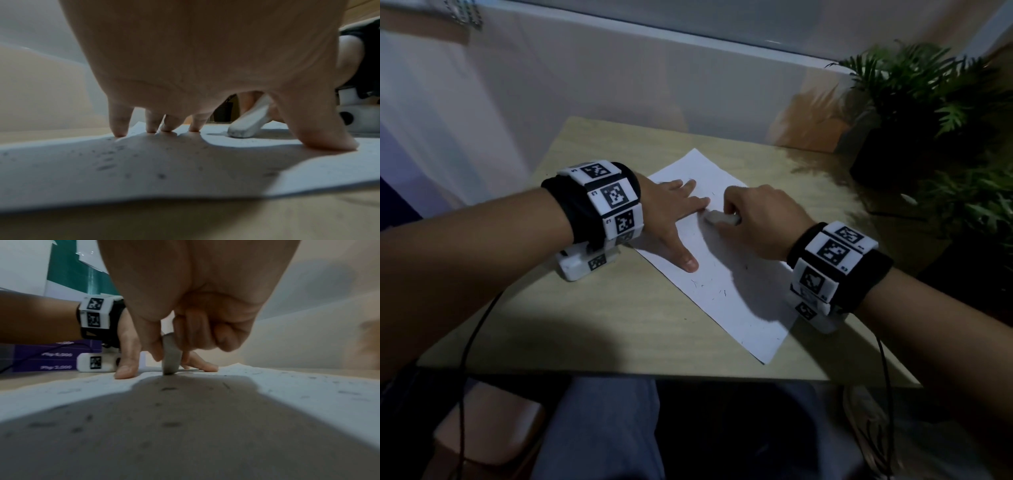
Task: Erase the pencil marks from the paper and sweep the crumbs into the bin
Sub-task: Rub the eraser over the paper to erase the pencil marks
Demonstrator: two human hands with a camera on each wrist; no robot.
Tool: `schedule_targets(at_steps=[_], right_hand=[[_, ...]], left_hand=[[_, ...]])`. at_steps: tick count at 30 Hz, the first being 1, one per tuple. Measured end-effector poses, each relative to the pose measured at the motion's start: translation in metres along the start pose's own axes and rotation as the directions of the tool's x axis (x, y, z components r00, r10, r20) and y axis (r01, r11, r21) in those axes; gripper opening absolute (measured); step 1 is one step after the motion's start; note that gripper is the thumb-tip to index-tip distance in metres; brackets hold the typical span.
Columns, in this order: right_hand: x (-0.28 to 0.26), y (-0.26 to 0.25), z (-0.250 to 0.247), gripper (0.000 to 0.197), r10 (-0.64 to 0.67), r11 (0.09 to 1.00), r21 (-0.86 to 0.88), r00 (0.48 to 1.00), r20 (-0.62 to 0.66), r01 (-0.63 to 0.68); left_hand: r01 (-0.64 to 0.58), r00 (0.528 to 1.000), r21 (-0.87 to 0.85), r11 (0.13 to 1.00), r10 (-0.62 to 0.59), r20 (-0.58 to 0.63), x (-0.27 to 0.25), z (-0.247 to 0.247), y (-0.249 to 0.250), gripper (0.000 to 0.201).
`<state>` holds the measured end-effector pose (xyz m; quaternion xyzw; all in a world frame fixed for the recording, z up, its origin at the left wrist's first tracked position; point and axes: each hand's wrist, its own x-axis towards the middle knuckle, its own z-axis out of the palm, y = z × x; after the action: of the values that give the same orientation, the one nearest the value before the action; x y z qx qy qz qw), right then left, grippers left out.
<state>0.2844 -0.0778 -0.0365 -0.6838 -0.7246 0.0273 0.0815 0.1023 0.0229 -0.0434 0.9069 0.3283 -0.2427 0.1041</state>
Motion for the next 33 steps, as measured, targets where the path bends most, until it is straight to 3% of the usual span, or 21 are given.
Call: schedule_targets(at_steps=[3, 5, 9, 11, 14, 18, 20, 25, 30, 33], right_hand=[[-0.007, -0.005, -0.004, 0.039, -0.135, 0.982, 0.149, 0.985, 0.108, 0.118], [-0.002, 0.001, -0.006, 0.042, -0.081, 0.989, 0.134, 0.987, 0.14, 0.062], [0.007, 0.01, -0.002, 0.047, 0.072, 0.997, -0.035, 0.997, 0.018, -0.072], [0.004, 0.006, 0.0, 0.046, 0.005, 1.0, -0.01, 1.0, -0.001, -0.005], [0.003, 0.006, -0.002, 0.047, -0.081, 0.994, 0.08, 0.993, 0.088, 0.074], [0.017, 0.024, -0.008, 0.046, 0.103, 0.994, 0.03, 0.994, 0.044, -0.104], [0.018, 0.025, -0.007, 0.044, 0.131, 0.991, -0.008, 0.991, 0.028, -0.131], [0.006, 0.019, -0.002, 0.033, -0.097, 0.993, 0.082, 0.991, 0.095, 0.089], [0.018, 0.028, -0.002, 0.044, 0.125, 0.992, 0.026, 0.991, 0.058, -0.126], [0.008, 0.018, 0.0, 0.048, -0.024, 1.0, 0.0, 0.998, 0.059, 0.024]], left_hand=[[-0.002, 1.0, -0.026, 1.0, 0.002, 0.012, 0.0, 0.0, -0.001, 0.16], [0.005, 1.0, -0.007, 1.0, -0.005, 0.018, -0.001, 0.0, 0.001, 0.163], [0.04, 0.999, -0.007, 0.999, -0.039, 0.013, -0.003, -0.002, 0.002, 0.156], [0.056, 0.998, -0.003, 0.998, -0.056, 0.011, -0.003, -0.001, 0.002, 0.161], [0.067, 0.998, 0.005, 0.998, -0.067, 0.017, -0.003, -0.001, 0.002, 0.166], [0.068, 0.997, 0.005, 0.998, -0.069, 0.035, -0.006, -0.005, 0.003, 0.164], [0.068, 0.997, -0.004, 0.998, -0.068, 0.035, -0.006, -0.006, 0.003, 0.159], [0.068, 0.997, 0.01, 0.998, -0.068, 0.024, -0.007, -0.003, 0.004, 0.158], [0.075, 0.997, 0.015, 0.997, -0.076, 0.009, -0.008, -0.002, 0.005, 0.159], [0.074, 0.997, 0.033, 0.997, -0.074, -0.011, -0.009, -0.001, 0.005, 0.156]])
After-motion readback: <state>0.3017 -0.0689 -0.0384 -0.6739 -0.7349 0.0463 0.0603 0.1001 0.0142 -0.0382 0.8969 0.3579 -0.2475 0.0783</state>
